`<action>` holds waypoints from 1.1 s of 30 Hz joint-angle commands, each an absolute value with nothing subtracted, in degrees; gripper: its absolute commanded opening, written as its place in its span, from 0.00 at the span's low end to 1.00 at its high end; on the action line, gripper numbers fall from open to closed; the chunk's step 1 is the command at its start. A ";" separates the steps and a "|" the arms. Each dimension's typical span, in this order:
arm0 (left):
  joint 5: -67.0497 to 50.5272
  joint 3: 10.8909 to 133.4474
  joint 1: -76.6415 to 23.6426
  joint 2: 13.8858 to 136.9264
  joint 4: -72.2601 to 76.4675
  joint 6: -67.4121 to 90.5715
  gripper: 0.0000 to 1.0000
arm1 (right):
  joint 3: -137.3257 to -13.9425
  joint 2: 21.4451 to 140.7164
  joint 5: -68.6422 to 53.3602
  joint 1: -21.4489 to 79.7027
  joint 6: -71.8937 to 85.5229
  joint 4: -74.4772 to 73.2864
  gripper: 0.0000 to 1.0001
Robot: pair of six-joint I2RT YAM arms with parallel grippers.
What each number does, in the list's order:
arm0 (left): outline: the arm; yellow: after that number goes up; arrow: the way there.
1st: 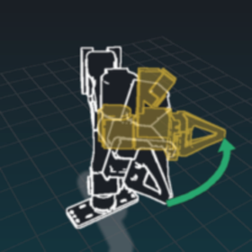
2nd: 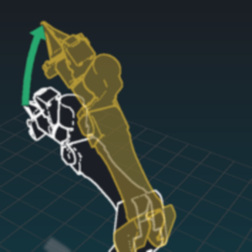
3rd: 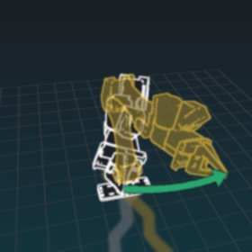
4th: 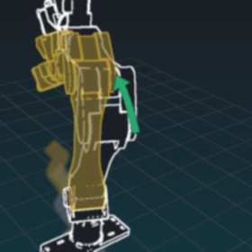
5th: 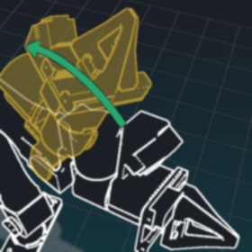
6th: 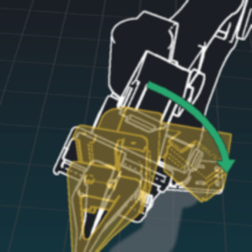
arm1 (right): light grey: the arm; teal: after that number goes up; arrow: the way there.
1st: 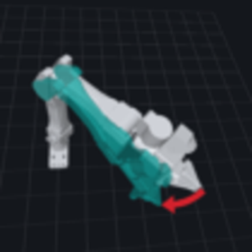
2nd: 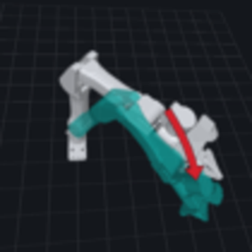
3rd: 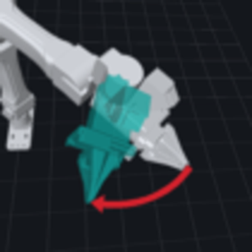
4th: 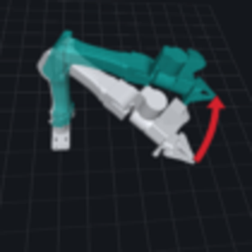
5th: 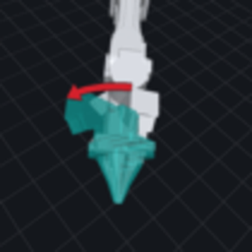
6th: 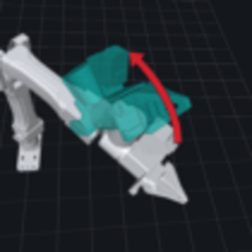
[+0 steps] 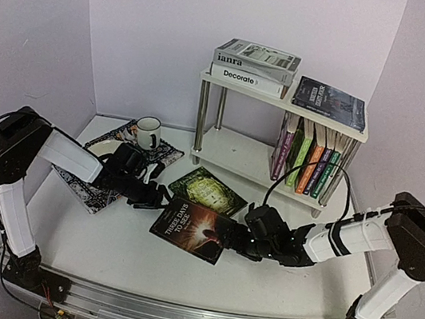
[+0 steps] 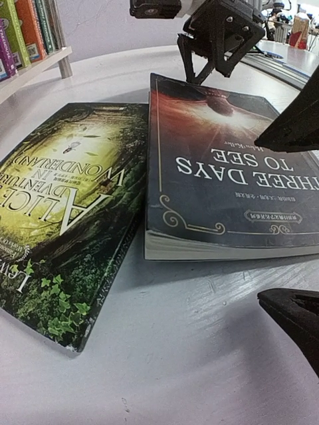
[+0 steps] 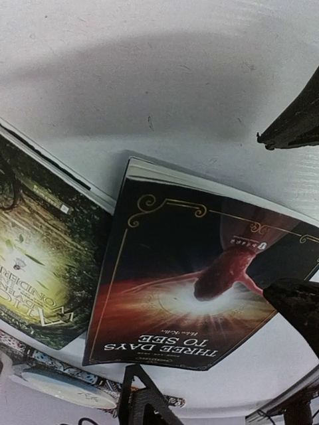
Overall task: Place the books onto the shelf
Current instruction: Pick up the book from the book pile.
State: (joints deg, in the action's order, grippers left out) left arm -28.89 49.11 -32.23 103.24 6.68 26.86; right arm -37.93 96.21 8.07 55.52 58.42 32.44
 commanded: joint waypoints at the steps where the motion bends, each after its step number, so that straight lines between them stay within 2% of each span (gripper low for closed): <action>1: -29.52 51.35 -31.98 104.32 8.62 25.67 0.64 | -35.66 99.06 3.90 52.37 59.38 40.44 0.63; 5: -28.80 51.01 -31.99 105.36 8.62 25.87 0.56 | -36.32 101.76 1.11 50.82 58.80 42.93 0.57; 12: -28.21 50.72 -31.99 106.24 8.93 26.11 0.52 | -35.70 105.93 -2.99 48.83 60.64 48.96 0.44; 18: -24.65 48.80 -31.99 102.83 9.09 26.65 0.53 | -35.32 104.77 -3.50 48.60 60.93 50.90 0.17; 22: -19.20 44.36 -31.99 94.43 11.10 26.58 0.63 | -33.98 100.78 -3.09 48.60 59.35 51.01 0.00; 27: -22.85 41.52 -32.01 90.45 12.91 26.65 0.83 | -34.54 96.01 -8.37 48.58 54.38 51.59 0.00; 30: -25.95 39.31 -31.98 87.41 15.60 27.47 0.91 | -35.92 93.05 -12.96 48.57 51.65 51.46 0.00; 33: -28.85 37.21 -31.69 83.19 18.00 28.06 0.95 | -38.74 89.49 -17.21 48.60 49.05 47.81 0.00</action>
